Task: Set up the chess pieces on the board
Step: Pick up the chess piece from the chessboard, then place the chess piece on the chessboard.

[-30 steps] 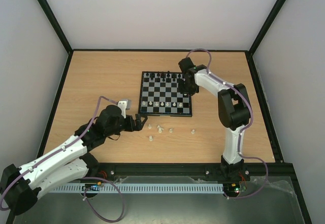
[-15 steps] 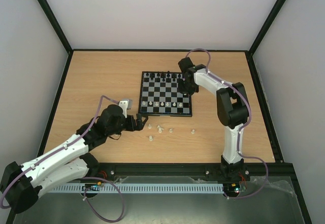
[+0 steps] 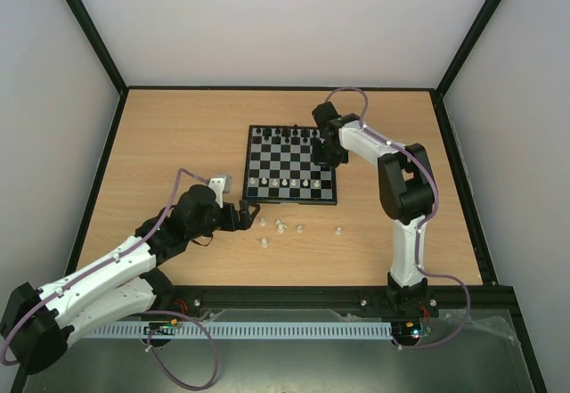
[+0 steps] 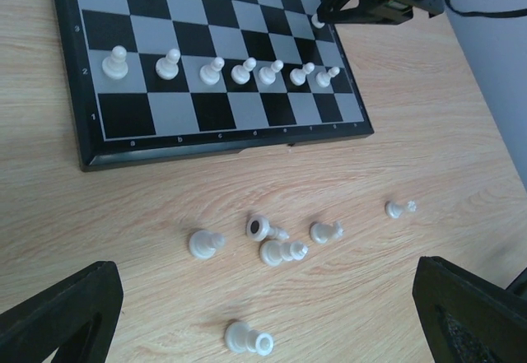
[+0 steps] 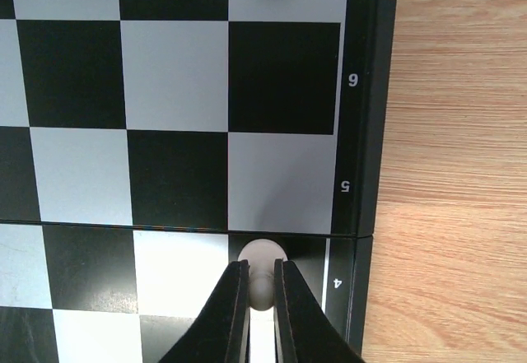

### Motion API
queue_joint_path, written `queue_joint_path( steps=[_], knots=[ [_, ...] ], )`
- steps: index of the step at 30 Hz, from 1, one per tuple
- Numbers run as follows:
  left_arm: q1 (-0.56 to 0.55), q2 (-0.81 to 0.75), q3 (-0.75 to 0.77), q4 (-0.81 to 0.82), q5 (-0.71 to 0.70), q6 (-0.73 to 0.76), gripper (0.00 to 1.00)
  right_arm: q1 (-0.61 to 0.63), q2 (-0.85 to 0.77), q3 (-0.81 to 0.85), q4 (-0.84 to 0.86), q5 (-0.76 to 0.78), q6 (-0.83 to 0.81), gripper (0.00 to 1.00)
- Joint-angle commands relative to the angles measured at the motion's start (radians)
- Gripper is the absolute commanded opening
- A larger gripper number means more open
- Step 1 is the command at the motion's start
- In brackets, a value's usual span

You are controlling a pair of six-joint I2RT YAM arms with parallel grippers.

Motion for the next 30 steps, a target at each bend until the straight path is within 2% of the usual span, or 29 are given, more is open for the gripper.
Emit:
queue_joint_path(
  steps=[1, 13, 30],
  knots=[
    [-0.004, -0.007, -0.023, 0.020, 0.007, -0.006, 1.00, 0.004, -0.058, -0.026, -0.060, 0.002, 0.002, 0.01],
    [-0.004, -0.041, -0.033, 0.007, -0.003, -0.016, 1.00, 0.052, -0.267, -0.272, -0.029, -0.004, 0.022, 0.01],
    [-0.005, -0.036, -0.040, 0.018, -0.003, -0.019, 0.99, 0.090, -0.205, -0.284, -0.009, 0.013, 0.030, 0.01]
  ],
)
